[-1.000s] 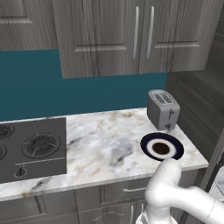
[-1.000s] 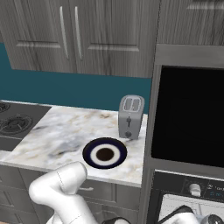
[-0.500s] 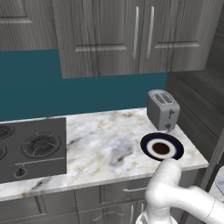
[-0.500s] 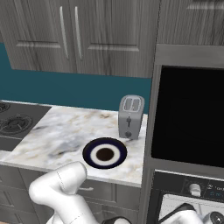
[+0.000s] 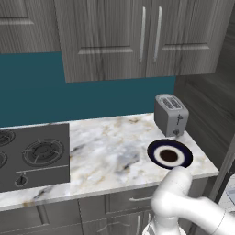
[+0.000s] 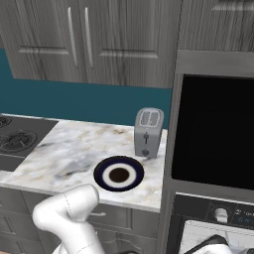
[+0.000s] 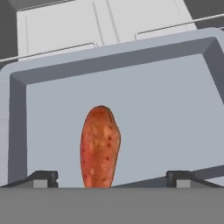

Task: Place the sweet potato on the bottom rack of the oven.

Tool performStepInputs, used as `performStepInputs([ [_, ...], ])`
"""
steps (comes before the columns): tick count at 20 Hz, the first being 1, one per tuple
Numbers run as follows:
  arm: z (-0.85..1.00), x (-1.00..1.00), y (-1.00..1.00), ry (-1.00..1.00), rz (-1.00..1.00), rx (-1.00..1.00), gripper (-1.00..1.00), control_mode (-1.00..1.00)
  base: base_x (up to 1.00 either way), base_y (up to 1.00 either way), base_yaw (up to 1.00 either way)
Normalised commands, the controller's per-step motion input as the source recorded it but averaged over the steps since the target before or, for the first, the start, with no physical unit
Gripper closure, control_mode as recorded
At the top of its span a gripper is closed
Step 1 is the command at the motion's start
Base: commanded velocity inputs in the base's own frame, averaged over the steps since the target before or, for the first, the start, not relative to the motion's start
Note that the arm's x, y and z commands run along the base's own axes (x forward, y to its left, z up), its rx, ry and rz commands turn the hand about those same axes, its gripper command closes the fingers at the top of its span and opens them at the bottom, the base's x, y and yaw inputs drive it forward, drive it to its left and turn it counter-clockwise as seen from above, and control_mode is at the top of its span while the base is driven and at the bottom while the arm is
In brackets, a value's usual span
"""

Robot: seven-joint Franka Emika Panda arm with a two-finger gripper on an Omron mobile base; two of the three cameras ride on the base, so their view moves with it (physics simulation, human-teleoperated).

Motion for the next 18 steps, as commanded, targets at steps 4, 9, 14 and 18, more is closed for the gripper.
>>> performStepInputs([
  [4, 0.46, -0.76, 0.00, -0.02, -0.03, 0.00, -1.00, -1.00, 0.00, 0.00, 0.00],
  [9, 0.49, -0.83, 0.07, -0.01, -0.01, 0.00, -1.00, -1.00, 0.00, 0.00, 0.00],
  [14, 0.90, -0.59, 0.66, 0.00, -0.01, -0.08, -1.00, -1.00, 0.00, 0.00, 0.00],
  [18, 0.90, -0.56, 0.83, 0.00, 0.00, -0.13, -1.00, -1.00, 0.00, 0.00, 0.00],
])
